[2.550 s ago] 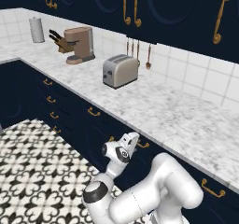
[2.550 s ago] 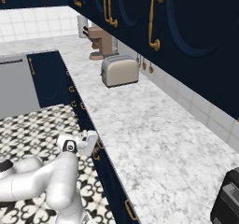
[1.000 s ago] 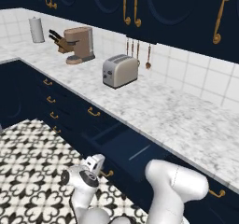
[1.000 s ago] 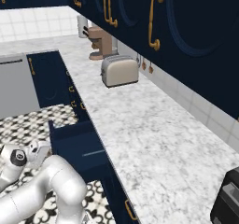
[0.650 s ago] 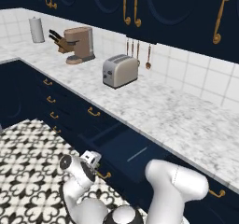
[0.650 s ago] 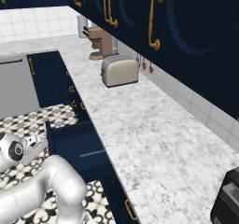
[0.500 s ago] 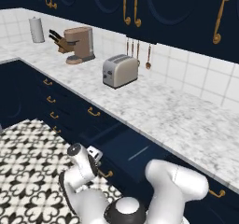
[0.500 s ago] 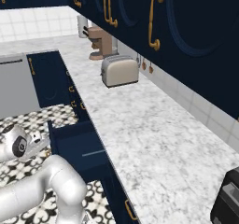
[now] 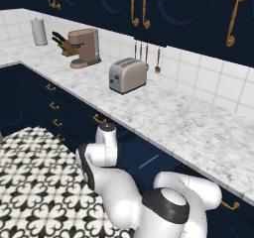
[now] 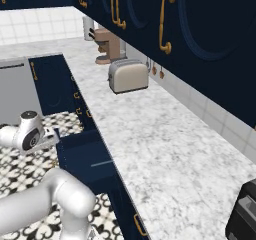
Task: Take a straw from the drawer in front and place it inside the glass cup on the dining counter.
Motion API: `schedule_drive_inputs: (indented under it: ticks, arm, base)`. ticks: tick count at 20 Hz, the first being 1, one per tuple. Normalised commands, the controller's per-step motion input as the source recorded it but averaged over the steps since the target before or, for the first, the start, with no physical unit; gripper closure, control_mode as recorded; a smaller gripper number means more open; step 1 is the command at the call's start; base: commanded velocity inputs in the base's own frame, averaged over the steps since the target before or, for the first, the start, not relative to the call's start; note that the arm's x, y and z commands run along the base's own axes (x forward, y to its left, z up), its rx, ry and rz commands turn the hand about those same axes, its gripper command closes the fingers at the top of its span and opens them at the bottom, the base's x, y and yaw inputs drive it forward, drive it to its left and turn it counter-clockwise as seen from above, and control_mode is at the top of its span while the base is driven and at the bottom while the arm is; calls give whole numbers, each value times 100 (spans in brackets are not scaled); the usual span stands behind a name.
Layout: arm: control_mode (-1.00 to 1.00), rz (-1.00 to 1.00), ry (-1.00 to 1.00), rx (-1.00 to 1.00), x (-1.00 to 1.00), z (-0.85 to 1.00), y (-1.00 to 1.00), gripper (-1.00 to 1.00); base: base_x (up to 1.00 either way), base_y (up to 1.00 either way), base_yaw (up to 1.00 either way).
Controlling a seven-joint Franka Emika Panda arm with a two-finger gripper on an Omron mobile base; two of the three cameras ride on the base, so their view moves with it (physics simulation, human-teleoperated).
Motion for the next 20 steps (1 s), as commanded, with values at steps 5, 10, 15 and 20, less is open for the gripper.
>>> schedule_drive_inputs:
  ticks: [5,10,15,20]
  arm:
    - [-100,-9,-2,1,-3,92,-29,-100]
    - [-100,-23,3,-3,59,38,-46,-100]
    - [-100,-23,10,-4,65,-3,-44,-100]
    - [-100,-13,7,-7,24,-29,-39,-100]
  base:
    - [0,0,0]
    - [0,0,0]
    - [0,0,0]
    - [0,0,0]
